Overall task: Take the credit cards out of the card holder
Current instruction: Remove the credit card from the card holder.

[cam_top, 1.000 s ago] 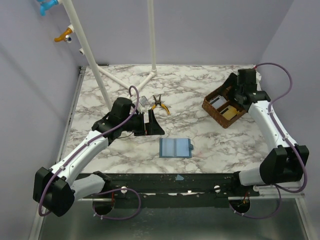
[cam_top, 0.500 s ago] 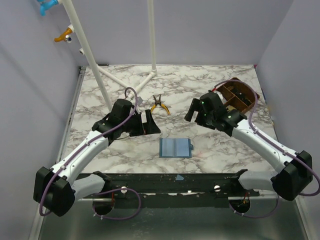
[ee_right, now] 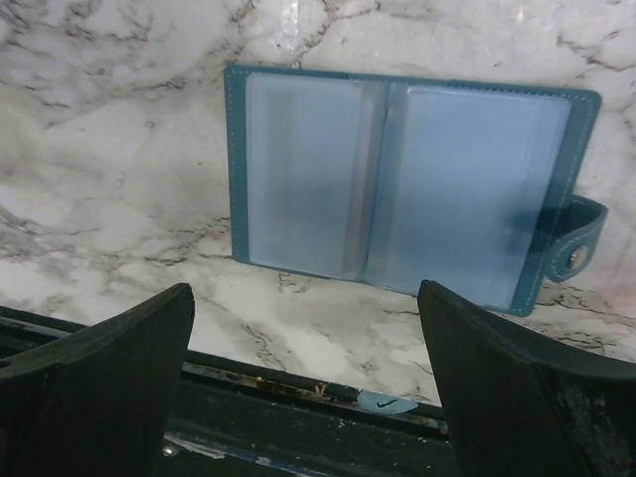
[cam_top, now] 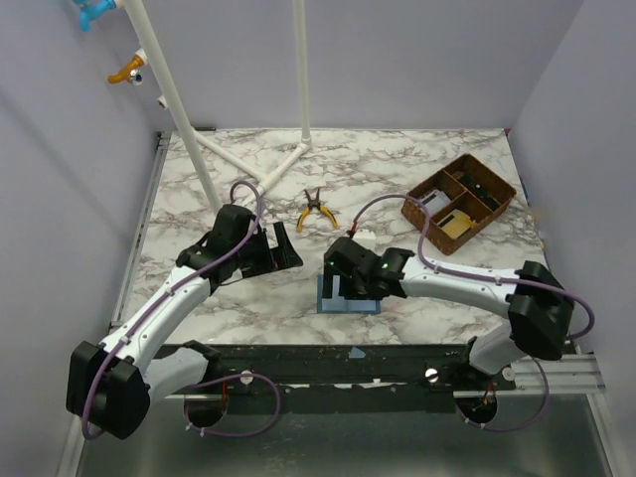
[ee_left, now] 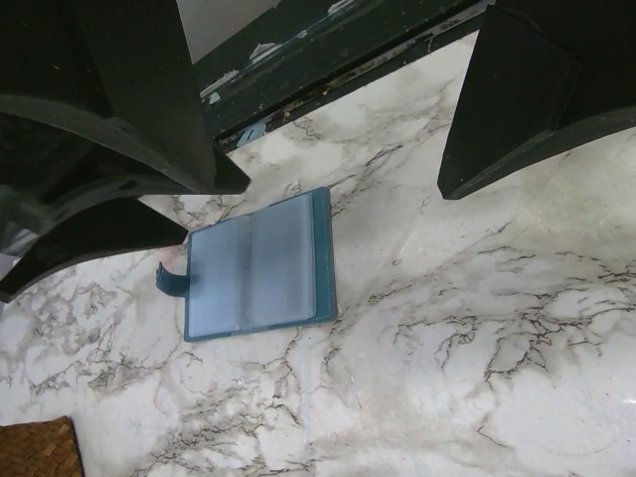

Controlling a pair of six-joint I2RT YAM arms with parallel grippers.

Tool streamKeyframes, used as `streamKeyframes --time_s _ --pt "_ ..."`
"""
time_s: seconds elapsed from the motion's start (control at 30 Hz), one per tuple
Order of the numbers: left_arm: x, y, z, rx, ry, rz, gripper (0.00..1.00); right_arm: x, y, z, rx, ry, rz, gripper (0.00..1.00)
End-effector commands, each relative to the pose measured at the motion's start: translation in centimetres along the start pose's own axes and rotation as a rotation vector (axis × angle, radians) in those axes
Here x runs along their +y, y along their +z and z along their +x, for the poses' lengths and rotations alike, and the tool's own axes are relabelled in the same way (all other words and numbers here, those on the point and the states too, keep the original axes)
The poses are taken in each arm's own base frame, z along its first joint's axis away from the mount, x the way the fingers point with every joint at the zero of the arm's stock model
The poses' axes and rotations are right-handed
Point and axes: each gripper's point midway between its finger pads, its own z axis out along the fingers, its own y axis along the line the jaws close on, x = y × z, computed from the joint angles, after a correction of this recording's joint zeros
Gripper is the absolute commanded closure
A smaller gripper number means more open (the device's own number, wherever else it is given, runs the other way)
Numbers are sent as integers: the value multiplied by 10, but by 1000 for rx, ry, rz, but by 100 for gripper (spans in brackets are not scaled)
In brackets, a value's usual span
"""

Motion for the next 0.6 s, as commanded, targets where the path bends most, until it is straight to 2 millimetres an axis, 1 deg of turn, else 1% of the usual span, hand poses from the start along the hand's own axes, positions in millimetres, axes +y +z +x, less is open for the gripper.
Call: streamKeyframes --time_s 0.0,0.13,0.27,0.37,0.5,0.57 --pt "7 -2 1 -16 -17 -26 2 11 19 3 -28 2 44 4" --pt "10 -1 3 -13 -18 -28 1 15 32 7 -20 -11 59 6" --pt "11 -2 4 -11 -13 -30 2 16 39 5 -28 -23 81 12" --pt "11 -3 4 -10 -14 -28 1 14 43 6 -29 -30 101 15" --pt "10 -1 5 -2 -15 -19 2 13 49 9 -20 -36 113 23" --pt "9 -1 5 0 -16 -15 2 11 53 11 -13 -39 121 24"
